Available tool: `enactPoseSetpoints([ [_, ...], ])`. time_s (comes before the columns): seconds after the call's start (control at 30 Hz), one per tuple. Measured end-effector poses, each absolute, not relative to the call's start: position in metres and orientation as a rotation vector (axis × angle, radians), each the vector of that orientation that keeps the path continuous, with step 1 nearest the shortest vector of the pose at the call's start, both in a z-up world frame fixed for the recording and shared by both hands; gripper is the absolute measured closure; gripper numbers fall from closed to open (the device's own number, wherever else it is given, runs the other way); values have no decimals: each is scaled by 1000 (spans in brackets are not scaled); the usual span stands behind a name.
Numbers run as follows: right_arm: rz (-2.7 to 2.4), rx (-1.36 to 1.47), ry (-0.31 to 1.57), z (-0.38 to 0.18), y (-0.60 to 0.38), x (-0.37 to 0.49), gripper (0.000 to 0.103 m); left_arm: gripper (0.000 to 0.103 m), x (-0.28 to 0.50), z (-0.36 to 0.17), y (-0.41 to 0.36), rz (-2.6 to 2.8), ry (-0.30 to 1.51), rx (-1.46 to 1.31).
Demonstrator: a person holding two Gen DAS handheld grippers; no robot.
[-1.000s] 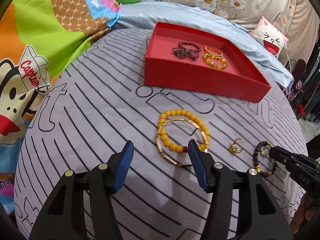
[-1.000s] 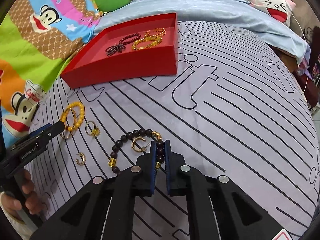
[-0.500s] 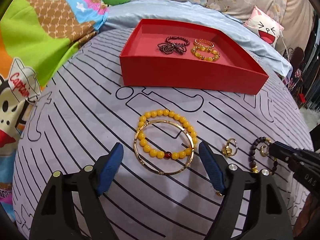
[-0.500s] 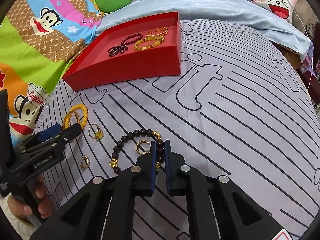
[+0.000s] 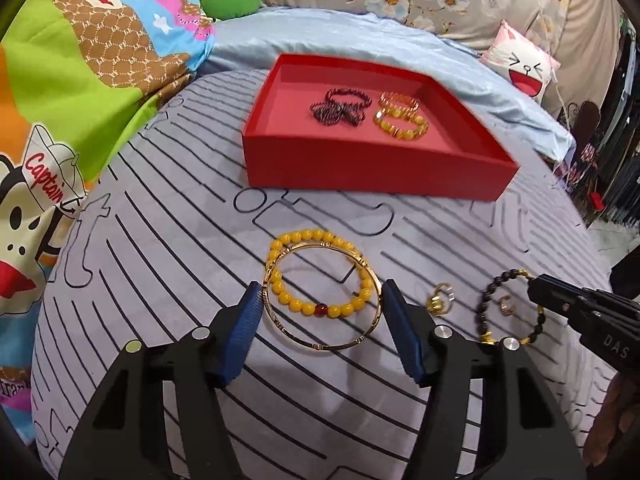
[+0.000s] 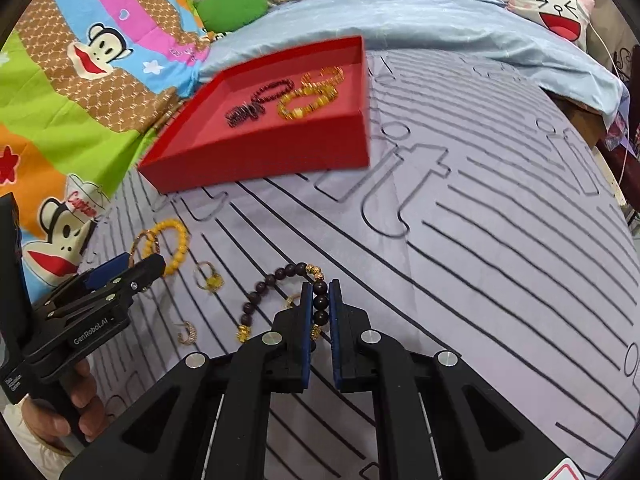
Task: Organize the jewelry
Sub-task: 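Carry the black bead bracelet and gold bangle in both tools over the tray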
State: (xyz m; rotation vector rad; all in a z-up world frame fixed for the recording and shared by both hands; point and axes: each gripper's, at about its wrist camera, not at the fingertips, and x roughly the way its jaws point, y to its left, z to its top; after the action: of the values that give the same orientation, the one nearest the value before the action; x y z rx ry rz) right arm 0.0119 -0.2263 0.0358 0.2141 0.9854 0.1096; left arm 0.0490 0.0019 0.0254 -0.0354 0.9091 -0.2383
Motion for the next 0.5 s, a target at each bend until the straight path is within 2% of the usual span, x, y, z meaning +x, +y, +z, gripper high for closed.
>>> enactPoseSetpoints([
  [0.5, 205, 182, 789, 135, -213, 44, 96, 45, 70, 105, -2, -280, 804, -39],
])
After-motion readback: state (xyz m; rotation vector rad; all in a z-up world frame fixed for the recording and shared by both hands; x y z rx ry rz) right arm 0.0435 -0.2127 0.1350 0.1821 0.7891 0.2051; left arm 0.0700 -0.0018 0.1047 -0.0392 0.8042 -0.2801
